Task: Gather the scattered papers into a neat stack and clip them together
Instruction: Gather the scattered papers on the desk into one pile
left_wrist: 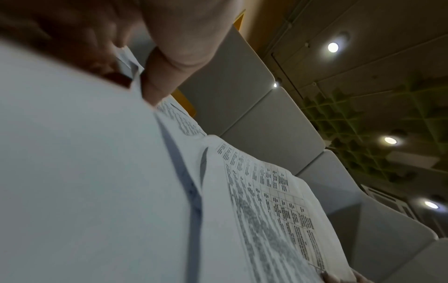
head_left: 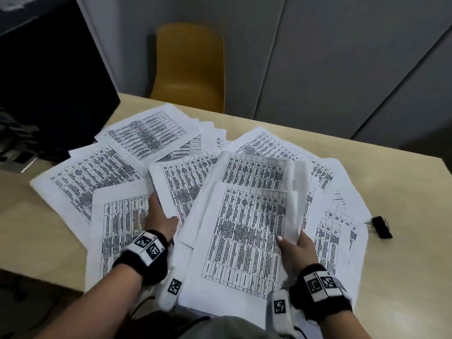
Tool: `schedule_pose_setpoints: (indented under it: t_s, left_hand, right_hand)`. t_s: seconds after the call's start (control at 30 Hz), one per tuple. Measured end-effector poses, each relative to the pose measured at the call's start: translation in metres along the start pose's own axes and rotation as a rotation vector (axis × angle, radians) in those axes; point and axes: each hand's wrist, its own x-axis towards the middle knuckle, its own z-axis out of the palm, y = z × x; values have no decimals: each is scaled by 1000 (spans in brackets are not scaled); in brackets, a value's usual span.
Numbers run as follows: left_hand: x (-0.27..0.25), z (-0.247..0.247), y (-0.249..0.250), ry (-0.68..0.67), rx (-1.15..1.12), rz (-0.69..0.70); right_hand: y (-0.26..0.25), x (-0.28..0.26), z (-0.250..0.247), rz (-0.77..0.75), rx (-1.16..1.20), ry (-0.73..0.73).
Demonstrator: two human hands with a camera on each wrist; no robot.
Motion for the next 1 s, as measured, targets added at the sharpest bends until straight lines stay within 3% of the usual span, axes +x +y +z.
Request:
schedule_pose_setpoints:
  t_s: [0.23, 0.4, 0.47, 0.57, 0.6, 0.67, 0.73, 0.8, 0.9, 1.0]
  left_hand:
    - [-4, -5, -9, -411, 27, 32]
    - [-12, 3, 10, -526, -121, 34]
    - [-15, 1, 13, -448, -117, 52]
    - [-8, -20, 0, 13, 20, 88]
    - [-5, -31, -7, 161, 94, 41]
    - [-7, -54, -22, 322, 179, -129]
    - [-13, -71, -34, 377, 213, -273]
    - [-19, -78, -40, 376, 202, -307]
    - [-16, -75, -49, 333, 29, -260]
    - [-16, -68, -48, 252, -130, -120]
  right_hand:
    - [-15, -2, -3, -61, -41, -103]
    - [-12, 2, 8, -44, -63, -92]
    - [-13, 3, 11, -71, -131, -61]
    - [-9, 8, 11, -69, -179, -38]
    - [-9, 8, 11, -60, -184, -31]
    - [-10, 7, 11, -29, -208, -29]
    - [-13, 5, 12, 2, -228, -52]
    - [-15, 4, 13, -3, -239, -66]
    - [-17, 4, 15, -8, -229, -83]
    - [-18, -3, 15, 38, -166, -137]
